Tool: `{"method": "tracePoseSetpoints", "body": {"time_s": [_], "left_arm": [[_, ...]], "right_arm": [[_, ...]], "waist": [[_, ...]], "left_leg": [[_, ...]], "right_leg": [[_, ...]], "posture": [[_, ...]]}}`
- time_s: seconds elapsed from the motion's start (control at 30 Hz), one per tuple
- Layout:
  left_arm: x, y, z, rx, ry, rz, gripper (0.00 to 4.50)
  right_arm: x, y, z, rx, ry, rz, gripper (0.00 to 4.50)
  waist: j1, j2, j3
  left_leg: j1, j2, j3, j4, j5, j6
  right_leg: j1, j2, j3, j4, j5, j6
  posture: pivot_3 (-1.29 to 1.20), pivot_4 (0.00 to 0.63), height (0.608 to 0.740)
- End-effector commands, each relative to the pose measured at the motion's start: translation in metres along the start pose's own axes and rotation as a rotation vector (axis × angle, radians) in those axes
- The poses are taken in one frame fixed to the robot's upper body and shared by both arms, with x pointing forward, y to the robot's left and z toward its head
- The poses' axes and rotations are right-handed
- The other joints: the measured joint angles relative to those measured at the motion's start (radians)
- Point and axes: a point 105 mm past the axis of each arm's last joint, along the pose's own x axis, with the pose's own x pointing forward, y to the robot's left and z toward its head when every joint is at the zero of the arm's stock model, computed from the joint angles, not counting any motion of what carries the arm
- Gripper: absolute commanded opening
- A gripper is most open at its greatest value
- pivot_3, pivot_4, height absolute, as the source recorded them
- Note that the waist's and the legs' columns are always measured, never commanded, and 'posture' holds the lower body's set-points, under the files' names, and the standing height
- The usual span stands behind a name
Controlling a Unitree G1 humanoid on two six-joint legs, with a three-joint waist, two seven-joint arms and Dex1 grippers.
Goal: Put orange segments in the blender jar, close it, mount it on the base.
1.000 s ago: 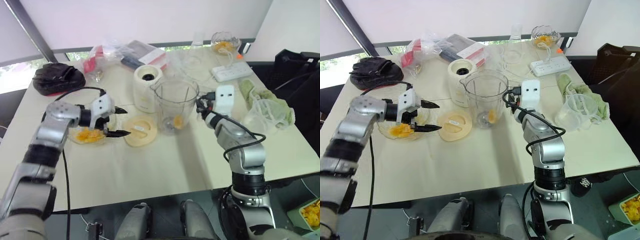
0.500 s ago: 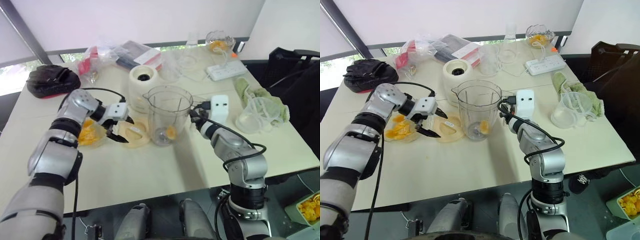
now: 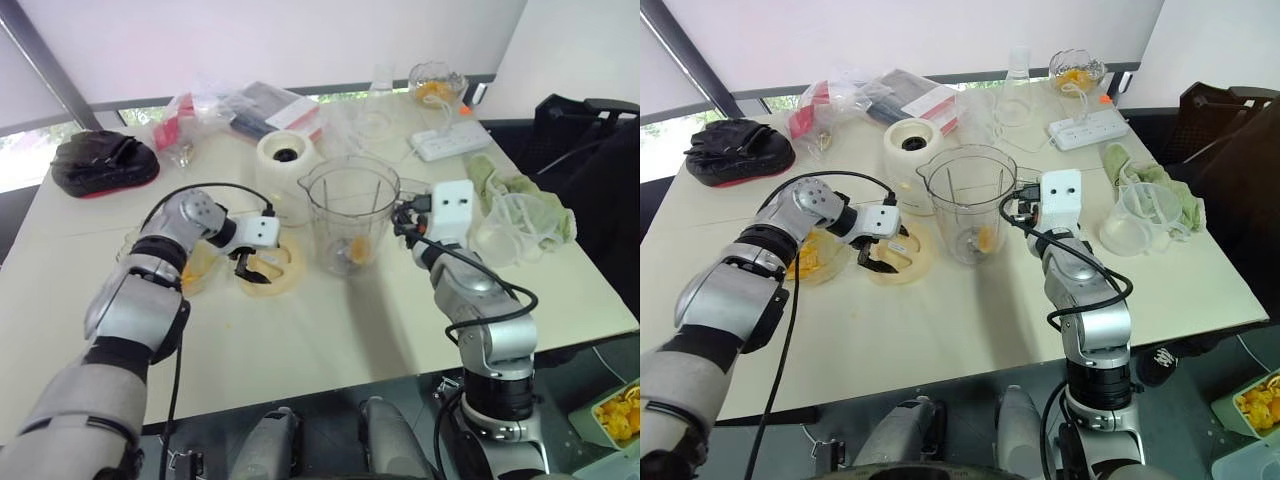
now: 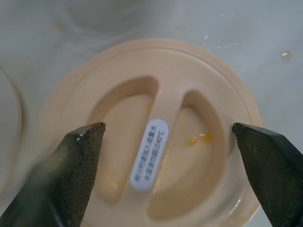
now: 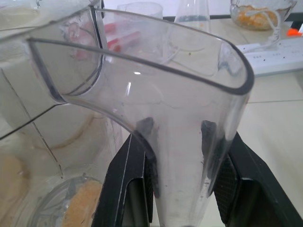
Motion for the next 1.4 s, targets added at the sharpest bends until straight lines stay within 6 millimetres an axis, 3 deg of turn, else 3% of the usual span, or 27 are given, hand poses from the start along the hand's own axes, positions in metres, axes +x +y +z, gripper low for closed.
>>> {"method": "tracePoseSetpoints", "body": {"time_s": [0.03,0.17,0.27,0.5,0.53,0.77,0.93,1.17,1.4], "left_arm": [[-0.007,0.007,-0.003,-0.006,0.034,0.031,4.50],[-0.002,0.000,-0.010,-0.011,0.073,0.001,4.50],[0.002,-0.006,-0.014,-0.024,0.089,-0.036,3.72],[0.007,-0.026,-0.020,-0.051,0.113,-0.176,0.36],[0.008,-0.027,-0.020,-0.057,0.112,-0.184,0.18],[0.007,-0.011,-0.005,-0.086,0.036,-0.096,0.19],[-0.006,0.010,0.019,-0.104,-0.102,0.001,0.19],[-0.047,0.036,0.062,-0.037,-0.281,0.048,0.19],[-0.091,0.046,0.076,0.034,-0.288,0.070,0.19]], "right_arm": [[-0.009,0.006,0.033,-0.011,-0.147,0.016,1.06],[-0.009,0.006,0.033,-0.011,-0.150,0.013,1.06],[-0.009,0.005,0.034,-0.011,-0.153,0.010,1.03],[-0.009,0.003,0.035,-0.016,-0.157,0.003,1.03],[-0.009,0.003,0.035,-0.017,-0.157,0.001,1.03],[-0.010,0.000,0.034,-0.034,-0.155,-0.007,1.03],[-0.013,-0.003,0.030,-0.098,-0.157,-0.020,1.03],[-0.019,-0.012,0.014,-0.113,-0.169,-0.071,1.03],[-0.016,-0.008,0.011,-0.055,-0.204,-0.083,1.03]], "waist": [[0.000,0.000,0.000],[0.000,0.000,0.000],[0.001,-0.001,-0.001],[-0.003,-0.002,-0.002],[-0.003,-0.002,-0.002],[0.000,-0.002,-0.002],[0.004,-0.003,-0.002],[0.000,-0.006,0.000],[-0.004,-0.006,0.000]], "left_leg": [[0.000,0.000,0.000,0.000,0.000,0.000],[0.000,0.000,0.000,0.001,0.000,0.001],[0.001,0.000,0.000,0.001,0.000,0.001],[0.002,0.000,0.000,0.001,0.000,0.003],[0.002,0.000,0.000,0.001,0.000,0.003],[0.002,0.000,0.000,0.001,0.000,0.002],[0.001,-0.001,0.000,0.002,0.000,0.003],[0.000,-0.001,0.000,0.002,0.001,0.001],[0.001,0.000,0.000,0.001,0.001,0.001]], "right_leg": [[0.000,0.000,0.000,0.000,0.000,0.000],[0.000,0.000,0.000,0.001,0.000,0.000],[0.000,0.000,0.000,0.002,0.000,0.000],[0.000,0.000,0.000,0.002,0.000,0.000],[0.000,0.000,0.000,0.002,0.000,0.000],[0.001,0.000,0.000,0.003,0.000,0.000],[0.001,0.000,0.000,0.002,0.000,0.000],[0.000,0.000,0.000,0.002,0.000,0.000],[0.000,0.000,0.000,0.003,0.000,0.000]], "posture": [[0.00,0.150,0.740],[0.00,0.150,0.740],[0.00,0.150,0.740],[0.00,0.150,0.740],[0.00,0.150,0.740],[0.00,0.150,0.740],[0.00,0.150,0.740],[0.00,0.150,0.740],[0.00,0.150,0.740]]}}
